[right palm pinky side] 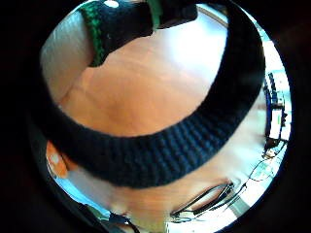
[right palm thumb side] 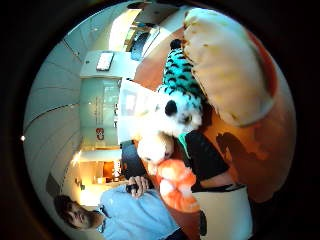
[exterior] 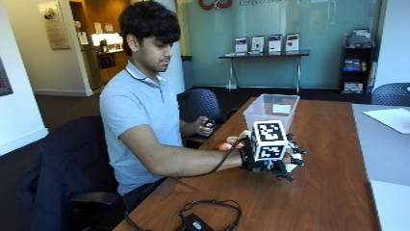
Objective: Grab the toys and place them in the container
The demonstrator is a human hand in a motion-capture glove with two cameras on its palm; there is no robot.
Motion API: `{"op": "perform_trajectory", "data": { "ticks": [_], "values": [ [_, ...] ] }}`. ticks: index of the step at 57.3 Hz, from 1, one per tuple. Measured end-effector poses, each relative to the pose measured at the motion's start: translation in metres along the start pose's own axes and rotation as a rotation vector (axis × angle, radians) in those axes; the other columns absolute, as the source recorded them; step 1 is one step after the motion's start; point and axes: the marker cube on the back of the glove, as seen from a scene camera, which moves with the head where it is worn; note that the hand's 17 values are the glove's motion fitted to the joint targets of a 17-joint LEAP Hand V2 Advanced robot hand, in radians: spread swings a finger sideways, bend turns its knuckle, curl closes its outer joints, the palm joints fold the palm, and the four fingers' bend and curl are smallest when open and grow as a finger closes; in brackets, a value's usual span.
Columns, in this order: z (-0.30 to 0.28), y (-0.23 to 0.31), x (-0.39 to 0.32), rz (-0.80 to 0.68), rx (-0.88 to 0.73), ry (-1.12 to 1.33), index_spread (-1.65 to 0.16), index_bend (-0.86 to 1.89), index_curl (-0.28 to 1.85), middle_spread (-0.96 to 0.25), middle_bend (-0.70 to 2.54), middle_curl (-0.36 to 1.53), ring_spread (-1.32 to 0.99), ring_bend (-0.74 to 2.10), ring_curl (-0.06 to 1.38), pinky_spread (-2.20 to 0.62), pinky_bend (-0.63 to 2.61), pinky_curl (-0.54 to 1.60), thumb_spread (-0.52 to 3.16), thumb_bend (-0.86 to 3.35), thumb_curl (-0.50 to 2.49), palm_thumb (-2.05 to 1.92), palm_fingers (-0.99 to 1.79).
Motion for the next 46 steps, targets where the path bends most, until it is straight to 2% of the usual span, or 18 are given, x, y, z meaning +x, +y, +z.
{"op": "perform_trajectory", "data": {
  "ticks": [6,10,13,16,17,18,22,33,38,46],
  "values": [
    [0.009,-0.020,-0.005,-0.029,-0.011,-0.036,-0.32,0.11,0.17,0.01,0.08,0.12,-0.01,0.14,0.11,0.08,1.04,0.37,1.42,0.06,0.22,0.17,-0.33],
    [0.009,-0.027,-0.007,-0.050,0.060,-0.096,-0.32,0.08,0.16,0.02,0.11,0.13,0.00,0.17,0.12,0.05,1.09,0.38,1.49,0.13,0.26,0.29,-0.25],
    [0.003,-0.030,-0.008,-0.055,0.192,-0.139,-0.33,0.13,0.17,0.04,0.14,0.14,0.00,0.23,0.14,-0.01,1.09,0.38,1.56,0.19,0.29,0.38,-0.08],
    [-0.008,-0.030,-0.007,-0.042,0.312,-0.174,-0.32,0.26,0.20,0.04,0.21,0.15,-0.04,0.49,0.19,-0.09,0.99,0.33,1.64,0.31,0.34,0.54,0.45],
    [-0.013,-0.030,-0.005,-0.036,0.341,-0.178,-0.32,0.25,0.19,0.04,0.20,0.15,-0.05,0.53,0.18,-0.11,0.97,0.31,1.64,0.33,0.35,0.58,0.50],
    [-0.018,-0.028,-0.003,-0.030,0.364,-0.177,-0.31,0.26,0.20,0.03,0.23,0.16,-0.08,0.61,0.21,-0.14,0.97,0.31,1.63,0.36,0.37,0.63,0.67],
    [-0.038,-0.024,0.005,-0.002,0.424,-0.158,-0.28,0.28,0.23,0.02,0.26,0.19,-0.13,0.77,0.27,-0.21,0.93,0.30,1.57,0.42,0.43,0.76,0.91],
    [-0.090,-0.033,-0.014,0.045,0.474,-0.151,-0.23,0.30,0.31,0.01,0.39,0.26,-0.18,0.91,0.38,-0.32,0.83,0.32,1.47,0.44,0.52,0.88,1.12],
    [-0.109,-0.048,-0.062,-0.020,0.464,-0.141,-0.21,0.30,0.33,0.01,0.44,0.29,-0.18,0.93,0.39,-0.34,0.83,0.34,1.36,0.40,0.55,0.87,1.13],
    [-0.121,-0.068,-0.155,-0.157,0.339,-0.155,-0.20,0.32,0.36,0.01,0.48,0.33,-0.18,0.96,0.41,-0.36,0.82,0.35,1.23,0.35,0.60,0.88,1.13]
  ]
}}
